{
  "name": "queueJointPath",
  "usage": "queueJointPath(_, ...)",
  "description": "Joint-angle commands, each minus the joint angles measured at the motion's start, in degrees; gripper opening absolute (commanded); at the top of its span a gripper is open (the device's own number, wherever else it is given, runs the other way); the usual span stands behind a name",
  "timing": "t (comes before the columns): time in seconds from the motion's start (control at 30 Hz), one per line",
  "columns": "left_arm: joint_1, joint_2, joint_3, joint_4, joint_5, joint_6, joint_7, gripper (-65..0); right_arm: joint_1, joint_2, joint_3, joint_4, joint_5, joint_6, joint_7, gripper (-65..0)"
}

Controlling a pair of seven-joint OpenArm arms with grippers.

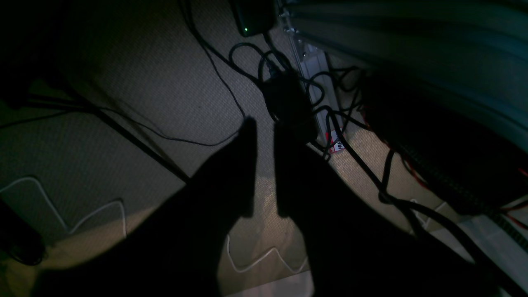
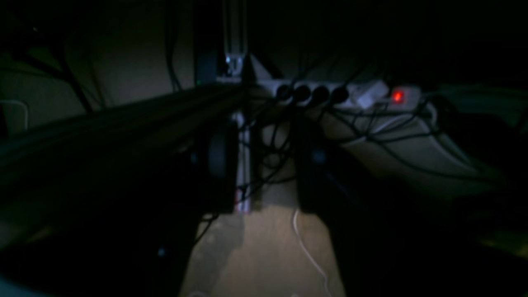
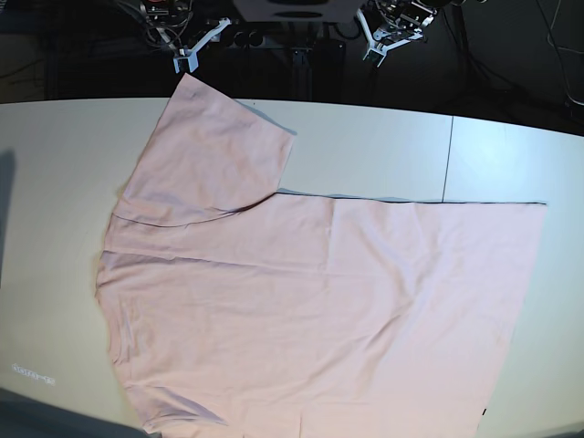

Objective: Fold the T-shirt properly

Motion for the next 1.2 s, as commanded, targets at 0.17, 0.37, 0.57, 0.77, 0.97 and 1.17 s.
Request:
queueJointPath(0.17,0.2,-0.04,0.0,0.17,-0.07,1.09,-0.55,-54.2,-0.07,0.44,-0.04,1.44,0.02,-3.3,0.87,-58.8)
queueJointPath(0.37,0.2,-0.02,0.0,0.17,-0.04,1.09,-0.07,-62.1,-0.07,0.42,-0.04,1.44,0.04,-3.3,0.85,-65.0)
queueJointPath(0.57,0.2,-0.02,0.0,0.17,-0.07,1.09,-0.09,-62.0,-0.07,0.42,-0.04,1.44,0.02,-3.15,0.85,-64.0)
queueJointPath(0.77,0.22,-0.02,0.0,0.17,-0.07,-2.05,0.79,-58.6,-0.07,0.42,-0.04,1.44,0.0,-3.28,0.85,-36.6)
queueJointPath(0.97,0.22,-0.33,0.0,0.22,-0.04,-2.14,0.72,-52.0,-0.09,0.39,-0.04,2.38,-5.09,-3.28,0.96,-34.0)
queueJointPath(1.17,0.85,-1.31,0.0,2.99,0.07,-5.55,3.63,-52.0,-0.57,0.46,-2.38,4.15,-7.48,-1.75,1.05,-34.1)
